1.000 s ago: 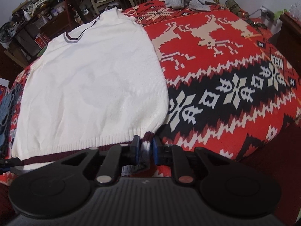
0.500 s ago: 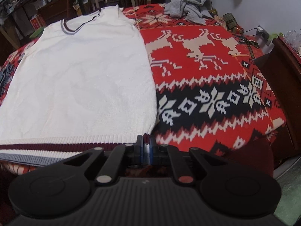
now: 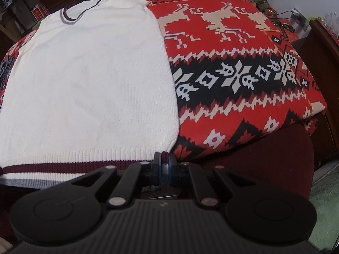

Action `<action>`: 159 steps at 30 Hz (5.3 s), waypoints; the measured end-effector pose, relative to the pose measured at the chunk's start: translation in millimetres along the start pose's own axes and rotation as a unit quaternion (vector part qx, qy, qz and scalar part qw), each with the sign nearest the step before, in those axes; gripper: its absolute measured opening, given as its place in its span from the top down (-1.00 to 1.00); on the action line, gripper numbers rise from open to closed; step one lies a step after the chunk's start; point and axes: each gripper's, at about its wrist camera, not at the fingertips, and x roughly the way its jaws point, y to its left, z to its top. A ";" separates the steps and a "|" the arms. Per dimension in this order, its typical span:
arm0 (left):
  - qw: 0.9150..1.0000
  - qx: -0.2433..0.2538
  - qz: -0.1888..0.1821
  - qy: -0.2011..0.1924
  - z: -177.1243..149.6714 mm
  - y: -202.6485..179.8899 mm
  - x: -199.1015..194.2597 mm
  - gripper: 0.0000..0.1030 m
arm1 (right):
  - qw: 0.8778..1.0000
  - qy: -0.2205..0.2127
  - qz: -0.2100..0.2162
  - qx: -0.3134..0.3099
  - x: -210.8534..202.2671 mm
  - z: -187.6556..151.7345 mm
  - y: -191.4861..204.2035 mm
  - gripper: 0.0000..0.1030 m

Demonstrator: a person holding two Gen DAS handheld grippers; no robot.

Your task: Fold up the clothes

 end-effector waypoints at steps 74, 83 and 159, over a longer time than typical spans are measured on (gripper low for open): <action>0.970 0.100 0.000 -0.223 114.6 -72.1 56.0 -0.91 | 0.984 -0.161 0.006 -0.081 85.6 102.5 74.0 -0.99; 0.970 0.068 -0.035 -0.230 150.6 -45.2 34.8 -0.59 | 0.981 -0.171 0.046 -0.077 50.7 150.5 43.7 -0.69; 0.968 0.063 0.011 -0.245 250.6 -0.7 40.4 -0.16 | 0.972 -0.215 -0.010 -0.099 112.5 257.5 30.8 0.66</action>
